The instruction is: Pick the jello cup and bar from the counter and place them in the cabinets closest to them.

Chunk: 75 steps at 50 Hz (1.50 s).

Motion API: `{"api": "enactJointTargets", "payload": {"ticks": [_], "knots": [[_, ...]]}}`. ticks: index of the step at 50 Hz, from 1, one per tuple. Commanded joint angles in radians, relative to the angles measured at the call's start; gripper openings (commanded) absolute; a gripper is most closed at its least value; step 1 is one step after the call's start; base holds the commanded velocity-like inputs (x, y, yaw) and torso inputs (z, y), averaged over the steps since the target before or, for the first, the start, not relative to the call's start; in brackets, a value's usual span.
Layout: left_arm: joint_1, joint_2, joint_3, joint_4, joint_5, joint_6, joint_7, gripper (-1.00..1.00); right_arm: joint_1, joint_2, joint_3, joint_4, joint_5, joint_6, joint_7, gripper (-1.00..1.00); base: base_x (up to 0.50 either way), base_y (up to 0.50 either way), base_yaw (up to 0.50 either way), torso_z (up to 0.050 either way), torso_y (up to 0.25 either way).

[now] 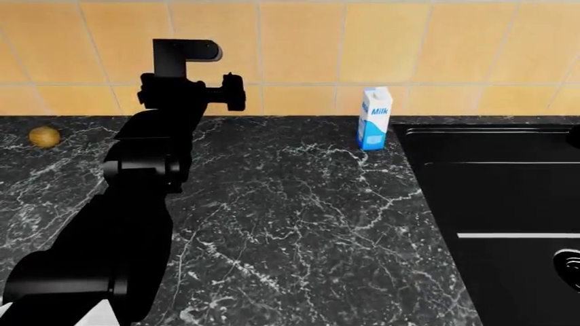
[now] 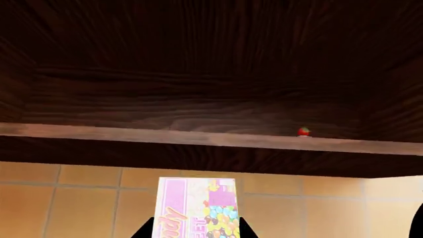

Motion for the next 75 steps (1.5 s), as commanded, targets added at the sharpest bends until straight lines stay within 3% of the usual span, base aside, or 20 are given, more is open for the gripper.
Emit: {"api": "enactJointTargets", "payload": {"ticks": [1, 5, 7, 17, 26, 40, 50, 57, 64, 75], "knots": [[0.0, 0.0, 0.007, 0.0, 0.001, -0.005, -0.015, 1.0, 0.457, 0.113, -0.325, -0.014, 0.049, -0.215, 0.018, -1.0, 0.0, 0.0, 0.0, 0.0, 0.0], [0.0, 0.0, 0.009, 0.0, 0.0, -0.007, -0.017, 1.0, 0.718, 0.116, -0.608, -0.014, 0.025, -0.324, 0.018, -1.0, 0.0, 0.0, 0.0, 0.0, 0.0], [0.0, 0.0, 0.009, 0.0, -0.001, -0.007, -0.018, 1.0, 0.724, 0.112, -0.615, -0.014, 0.015, -0.322, 0.018, -1.0, 0.0, 0.0, 0.0, 0.0, 0.0], [-0.001, 0.001, 0.022, 0.0, 0.002, -0.028, -0.033, 1.0, 0.724, -0.038, -0.476, 0.189, 0.044, -0.124, 0.018, -1.0, 0.0, 0.0, 0.0, 0.0, 0.0], [-0.002, 0.001, 0.021, 0.0, -0.002, -0.037, -0.025, 1.0, 0.724, -0.266, -0.437, 0.492, 0.022, 0.104, 0.018, -1.0, 0.0, 0.0, 0.0, 0.0, 0.0], [-0.002, -0.001, 0.006, 0.0, -0.004, -0.044, -0.021, 1.0, 0.722, -0.524, -0.403, 0.964, 0.079, 0.416, 0.014, -1.0, 0.0, 0.0, 0.0, 0.0, 0.0], [-0.001, 0.0, 0.01, 0.0, 0.0, -0.046, -0.025, 1.0, 0.722, -0.661, -0.256, 1.265, -0.064, 0.622, -0.024, -1.0, 0.0, 0.0, 0.0, 0.0, 0.0], [-0.001, 0.0, 0.013, 0.0, -0.001, -0.046, -0.027, 1.0, 0.697, -0.701, -0.217, 1.405, -0.271, 0.662, -0.17, -1.0, 0.0, 0.0, 0.0, 0.0, 0.0], [-0.002, -0.001, 0.009, 0.0, -0.003, -0.046, -0.027, 1.0, 0.559, -0.705, -0.253, 1.478, -0.222, 0.676, -0.161, -1.0, 0.0, 0.0, 0.0, 0.0, 0.0], [0.0, 0.0, 0.016, 0.0, 0.001, -0.041, -0.027, 1.0, 0.507, -0.691, -0.3, 1.513, -0.165, 0.692, -0.084, -1.0, 0.0, 0.0, 0.0, 0.0, 0.0]]}}
